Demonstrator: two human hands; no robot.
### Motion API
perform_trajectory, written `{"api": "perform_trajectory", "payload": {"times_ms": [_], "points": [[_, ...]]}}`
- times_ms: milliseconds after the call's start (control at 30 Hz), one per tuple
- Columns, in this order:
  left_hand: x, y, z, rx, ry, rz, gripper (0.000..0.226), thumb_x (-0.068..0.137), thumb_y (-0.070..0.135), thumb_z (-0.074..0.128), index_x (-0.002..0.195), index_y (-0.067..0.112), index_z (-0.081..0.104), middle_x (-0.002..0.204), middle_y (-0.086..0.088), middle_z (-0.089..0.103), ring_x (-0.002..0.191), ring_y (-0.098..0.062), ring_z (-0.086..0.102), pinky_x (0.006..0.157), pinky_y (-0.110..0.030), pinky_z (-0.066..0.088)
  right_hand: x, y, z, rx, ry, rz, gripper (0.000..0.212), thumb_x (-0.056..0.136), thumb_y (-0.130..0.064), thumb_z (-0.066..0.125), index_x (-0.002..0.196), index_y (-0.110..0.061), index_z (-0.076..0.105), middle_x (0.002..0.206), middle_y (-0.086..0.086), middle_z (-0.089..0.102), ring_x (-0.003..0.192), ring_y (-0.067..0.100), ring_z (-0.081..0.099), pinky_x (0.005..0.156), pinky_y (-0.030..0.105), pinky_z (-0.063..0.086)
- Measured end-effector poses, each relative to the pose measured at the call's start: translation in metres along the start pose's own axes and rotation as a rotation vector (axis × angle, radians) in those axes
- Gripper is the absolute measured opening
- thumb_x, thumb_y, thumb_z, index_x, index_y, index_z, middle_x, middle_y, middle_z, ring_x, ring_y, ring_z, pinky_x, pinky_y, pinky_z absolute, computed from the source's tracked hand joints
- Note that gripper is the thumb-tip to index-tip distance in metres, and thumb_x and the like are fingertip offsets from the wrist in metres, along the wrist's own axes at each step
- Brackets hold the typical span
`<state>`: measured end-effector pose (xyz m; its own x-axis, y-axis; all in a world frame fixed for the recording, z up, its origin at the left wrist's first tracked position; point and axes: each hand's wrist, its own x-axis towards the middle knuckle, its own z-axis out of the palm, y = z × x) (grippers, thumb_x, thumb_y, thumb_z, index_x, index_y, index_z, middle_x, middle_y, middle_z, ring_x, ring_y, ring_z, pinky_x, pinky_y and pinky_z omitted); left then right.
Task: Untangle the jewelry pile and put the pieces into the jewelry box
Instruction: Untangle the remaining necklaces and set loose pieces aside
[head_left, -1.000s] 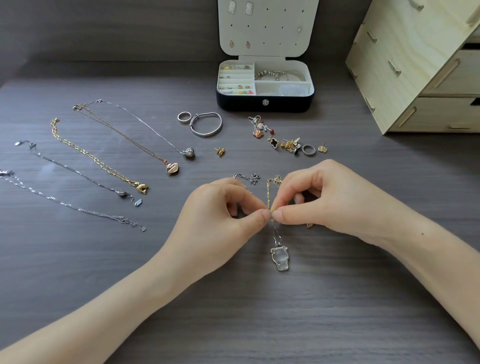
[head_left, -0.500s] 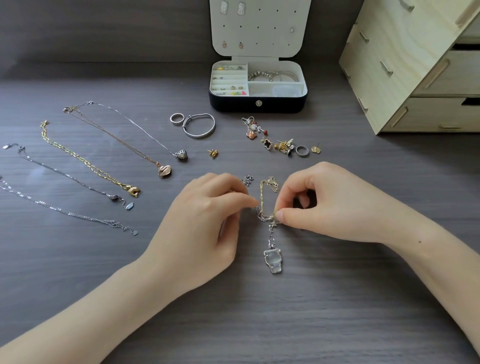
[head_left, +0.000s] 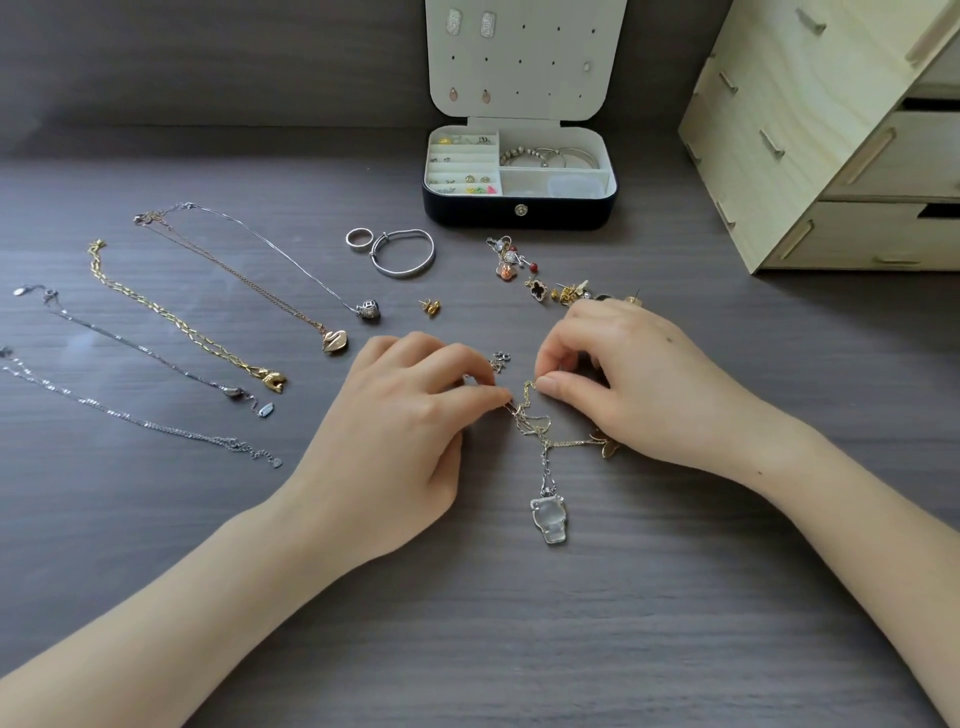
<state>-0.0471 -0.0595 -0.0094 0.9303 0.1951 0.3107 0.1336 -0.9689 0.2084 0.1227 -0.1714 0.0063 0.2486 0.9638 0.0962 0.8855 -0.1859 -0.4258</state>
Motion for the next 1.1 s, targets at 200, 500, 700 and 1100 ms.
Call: {"api": "perform_trajectory", "payload": {"times_ms": [200,500,700,1100], "points": [[0.000,-0.001,0.000,0.021,0.006,-0.006,0.045,0.073,0.009,0.035,0.099,0.018,0.071,0.099,0.001,0.066,0.084,-0.028,0.059,0.072,-0.034,0.031,0.000,0.003,0.000,0.011,0.061,-0.036,0.006,0.087,-0.030,0.047,0.081,-0.028,0.048,0.078,-0.017,0.043,0.080,0.009,0.036,0.076,0.022,0.024],[0.000,0.000,0.000,0.025,0.009,-0.020,0.043,0.076,0.010,0.035,0.099,0.016,0.071,0.101,0.002,0.067,0.086,-0.028,0.061,0.076,-0.035,0.033,-0.005,0.001,-0.014,0.349,0.093,0.014,0.012,0.092,-0.023,0.045,0.082,-0.029,0.046,0.077,-0.014,0.067,0.079,0.010,0.061,0.080,0.035,0.047],[0.000,0.000,0.002,0.021,0.072,-0.034,0.029,0.079,0.011,0.047,0.095,0.016,0.071,0.101,-0.001,0.066,0.087,-0.028,0.059,0.076,-0.034,0.034,-0.003,-0.004,-0.012,0.376,0.125,0.008,0.009,0.089,-0.026,0.042,0.082,-0.030,0.045,0.080,-0.016,0.067,0.076,0.018,0.062,0.077,0.044,0.048],[0.024,0.020,0.005,-0.260,0.042,-0.291,0.009,0.072,0.027,0.064,0.068,0.020,0.067,0.075,0.005,0.051,0.071,-0.020,0.052,0.066,-0.028,0.037,0.010,-0.003,-0.008,0.336,0.111,0.009,0.011,0.096,-0.016,0.049,0.086,-0.021,0.051,0.076,-0.009,0.067,0.071,0.007,0.056,0.068,0.024,0.040]]}}
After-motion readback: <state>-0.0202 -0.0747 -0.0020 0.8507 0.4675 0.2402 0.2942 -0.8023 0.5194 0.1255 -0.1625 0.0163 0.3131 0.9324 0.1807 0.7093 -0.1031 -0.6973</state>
